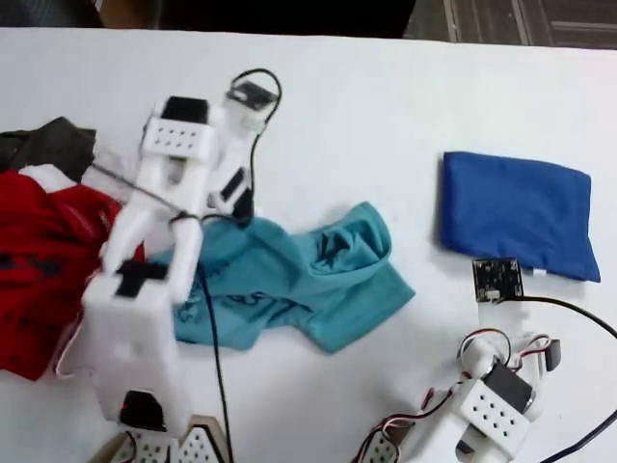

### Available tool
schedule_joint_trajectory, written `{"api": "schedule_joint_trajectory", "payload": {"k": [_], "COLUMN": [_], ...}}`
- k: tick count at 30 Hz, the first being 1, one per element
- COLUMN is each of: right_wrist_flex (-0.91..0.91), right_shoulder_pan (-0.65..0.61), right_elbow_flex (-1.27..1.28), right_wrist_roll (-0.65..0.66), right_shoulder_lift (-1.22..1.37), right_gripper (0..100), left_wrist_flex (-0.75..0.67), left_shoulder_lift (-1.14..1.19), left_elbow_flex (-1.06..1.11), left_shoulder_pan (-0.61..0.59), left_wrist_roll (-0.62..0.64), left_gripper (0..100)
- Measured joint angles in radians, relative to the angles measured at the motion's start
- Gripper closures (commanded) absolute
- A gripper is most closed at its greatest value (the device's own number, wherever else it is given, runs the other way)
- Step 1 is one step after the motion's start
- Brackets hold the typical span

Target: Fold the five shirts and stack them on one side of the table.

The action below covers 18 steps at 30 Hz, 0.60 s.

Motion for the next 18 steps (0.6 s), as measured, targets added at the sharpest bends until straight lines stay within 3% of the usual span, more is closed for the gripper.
{"api": "schedule_joint_trajectory", "payload": {"k": [6,10,18], "right_wrist_flex": [0.000,0.000,0.000], "right_shoulder_pan": [0.000,0.000,0.000], "right_elbow_flex": [0.000,0.000,0.000], "right_wrist_roll": [0.000,0.000,0.000], "right_shoulder_lift": [0.000,0.000,0.000], "right_gripper": [64.0,64.0,64.0], "left_wrist_flex": [0.107,0.118,0.121], "left_shoulder_lift": [0.293,0.373,0.292], "left_elbow_flex": [-0.295,-0.342,-0.239], "left_shoulder_pan": [0.003,0.005,0.005], "left_wrist_roll": [0.006,0.006,0.009], "left_gripper": [77,99,97]}}
